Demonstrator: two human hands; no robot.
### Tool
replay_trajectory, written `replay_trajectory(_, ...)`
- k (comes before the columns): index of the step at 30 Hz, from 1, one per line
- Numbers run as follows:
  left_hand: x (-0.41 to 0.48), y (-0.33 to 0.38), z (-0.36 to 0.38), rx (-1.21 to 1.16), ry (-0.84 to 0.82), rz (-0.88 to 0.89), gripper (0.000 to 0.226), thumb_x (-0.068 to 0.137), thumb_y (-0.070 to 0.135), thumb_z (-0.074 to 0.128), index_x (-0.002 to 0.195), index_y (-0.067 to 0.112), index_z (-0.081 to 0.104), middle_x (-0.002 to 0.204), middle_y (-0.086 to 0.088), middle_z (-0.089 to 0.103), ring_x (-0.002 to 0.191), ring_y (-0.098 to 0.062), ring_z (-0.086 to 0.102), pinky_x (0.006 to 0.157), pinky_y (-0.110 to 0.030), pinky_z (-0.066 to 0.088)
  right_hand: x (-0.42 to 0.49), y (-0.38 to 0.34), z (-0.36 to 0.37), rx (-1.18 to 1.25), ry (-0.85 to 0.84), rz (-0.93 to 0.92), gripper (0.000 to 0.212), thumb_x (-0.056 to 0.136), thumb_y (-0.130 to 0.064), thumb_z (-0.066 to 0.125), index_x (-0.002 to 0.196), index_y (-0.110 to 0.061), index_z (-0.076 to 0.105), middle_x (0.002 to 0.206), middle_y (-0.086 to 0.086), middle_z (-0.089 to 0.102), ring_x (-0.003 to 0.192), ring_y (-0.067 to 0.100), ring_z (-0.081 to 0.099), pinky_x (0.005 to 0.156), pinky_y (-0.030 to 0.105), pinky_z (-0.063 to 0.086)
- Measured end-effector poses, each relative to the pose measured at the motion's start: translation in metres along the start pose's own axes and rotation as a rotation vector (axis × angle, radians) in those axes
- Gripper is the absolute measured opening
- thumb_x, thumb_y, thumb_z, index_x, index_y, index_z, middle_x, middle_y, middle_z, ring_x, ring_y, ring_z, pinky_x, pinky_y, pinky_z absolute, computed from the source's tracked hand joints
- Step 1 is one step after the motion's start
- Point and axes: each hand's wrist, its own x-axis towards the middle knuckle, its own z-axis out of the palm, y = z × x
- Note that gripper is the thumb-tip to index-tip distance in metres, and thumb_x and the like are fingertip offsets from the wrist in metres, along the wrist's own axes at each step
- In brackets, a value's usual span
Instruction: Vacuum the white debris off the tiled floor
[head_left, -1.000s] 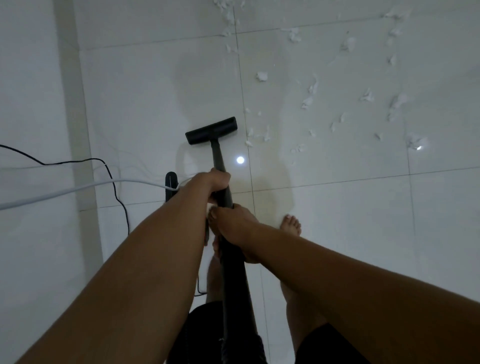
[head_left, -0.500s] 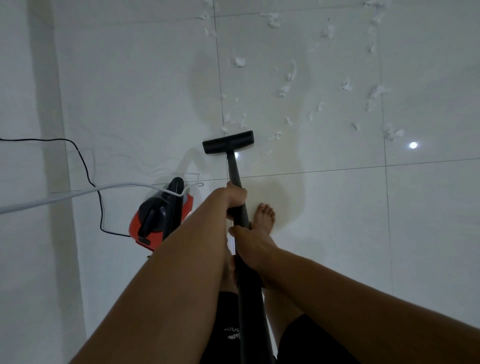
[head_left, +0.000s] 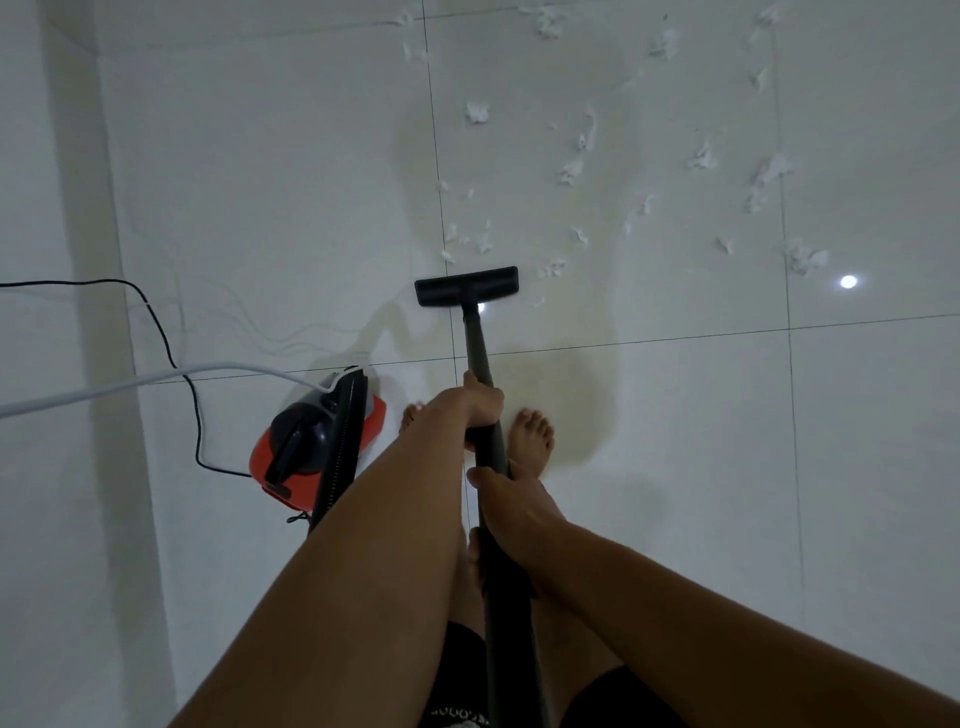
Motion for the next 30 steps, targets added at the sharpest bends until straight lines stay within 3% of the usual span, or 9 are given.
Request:
replay_trajectory(3, 0.007, 0.001, -0.003, 0.016, 0.028, 0.026, 0.068, 0.109, 0.032, 0.036, 0.164, 0.022, -0.002, 0.144, -0.02, 0.051, 0.099, -0.025, 0.055, 0.082, -0.036, 0.046, 0.006, 0.0, 0.001, 0.024, -0.014, -0.015, 0.01, 0.106, -0.031, 0.043, 0.116, -0.029, 0.042, 0.045, 0.0, 0.057, 0.033, 0.013, 0.054, 0.039, 0.019, 0.048)
replay_trajectory(6, 0.016, -0.003, -0.003, -0.044, 0.004, 0.012, 0.07, 0.108, 0.034, 0.037, 0.163, 0.028, -0.005, 0.133, -0.022, 0.059, 0.101, -0.027, 0.066, 0.085, -0.039, 0.057, 0.013, 0.003, 0.0, 0.056, -0.028, -0.036, 0.008, 0.106, -0.032, 0.044, 0.114, -0.028, 0.042, 0.036, -0.004, 0.053, 0.031, 0.012, 0.052, 0.036, 0.018, 0.045)
replay_trajectory(14, 0.037, -0.008, -0.004, -0.03, 0.001, 0.004, 0.074, 0.107, 0.038, 0.036, 0.161, 0.036, -0.015, 0.125, -0.022, 0.064, 0.103, -0.033, 0.07, 0.093, -0.046, 0.059, 0.035, 0.015, 0.002, 0.076, -0.052, -0.061, 0.012, 0.107, -0.034, 0.041, 0.117, -0.038, 0.037, 0.042, -0.002, 0.054, 0.035, 0.015, 0.053, 0.045, 0.027, 0.051)
replay_trajectory(18, 0.052, -0.006, -0.007, -0.021, 0.037, 0.015, 0.075, 0.104, 0.043, 0.036, 0.16, 0.039, -0.014, 0.135, -0.024, 0.06, 0.11, -0.036, 0.068, 0.096, -0.049, 0.058, 0.046, 0.015, 0.001, 0.091, -0.04, -0.09, 0.008, 0.106, -0.033, 0.042, 0.111, -0.038, 0.039, 0.045, 0.0, 0.054, 0.036, 0.015, 0.053, 0.052, 0.033, 0.054)
replay_trajectory(22, 0.093, -0.017, -0.009, 0.066, 0.056, 0.026, 0.09, 0.081, 0.064, 0.031, 0.158, 0.044, -0.012, 0.158, -0.021, 0.038, 0.142, -0.043, 0.044, 0.115, -0.058, 0.039, 0.061, 0.017, 0.003, 0.015, 0.003, -0.129, 0.034, 0.103, -0.036, 0.046, 0.137, -0.032, 0.041, 0.063, 0.001, 0.061, 0.043, 0.011, 0.056, 0.052, 0.028, 0.057)
replay_trajectory(24, 0.1, -0.018, -0.008, 0.09, 0.075, 0.051, 0.087, 0.088, 0.061, 0.034, 0.161, 0.037, -0.007, 0.167, -0.023, 0.015, 0.148, -0.044, 0.033, 0.117, -0.059, 0.036, 0.068, 0.021, 0.007, 0.031, 0.033, -0.155, 0.043, 0.1, -0.034, 0.049, 0.142, -0.035, 0.037, 0.074, 0.012, 0.064, 0.046, 0.015, 0.058, 0.056, 0.033, 0.06)
replay_trajectory(26, 0.087, -0.014, -0.006, 0.114, 0.09, 0.087, 0.083, 0.101, 0.05, 0.035, 0.162, 0.024, -0.015, 0.171, -0.019, -0.007, 0.154, -0.043, 0.021, 0.121, -0.058, 0.03, 0.071, 0.022, 0.008, 0.055, 0.049, -0.191, 0.038, 0.1, -0.03, 0.05, 0.135, -0.037, 0.04, 0.078, 0.021, 0.064, 0.046, 0.017, 0.059, 0.051, 0.033, 0.059)
replay_trajectory(28, 0.085, -0.011, -0.007, 0.108, 0.085, 0.11, 0.083, 0.104, 0.047, 0.033, 0.161, 0.021, -0.021, 0.171, -0.018, -0.007, 0.155, -0.042, 0.015, 0.123, -0.057, 0.027, 0.071, 0.02, 0.007, 0.098, 0.039, -0.184, 0.023, 0.102, -0.027, 0.049, 0.123, -0.037, 0.043, 0.076, 0.023, 0.06, 0.043, 0.016, 0.055, 0.045, 0.027, 0.056)
replay_trajectory(30, 0.087, -0.01, -0.008, 0.107, 0.099, 0.134, 0.08, 0.106, 0.044, 0.033, 0.161, 0.02, -0.018, 0.17, -0.016, -0.015, 0.156, -0.042, 0.014, 0.123, -0.056, 0.027, 0.074, 0.019, 0.007, 0.104, 0.026, -0.179, 0.023, 0.104, -0.03, 0.048, 0.125, -0.038, 0.042, 0.077, 0.018, 0.057, 0.044, 0.016, 0.053, 0.046, 0.026, 0.053)
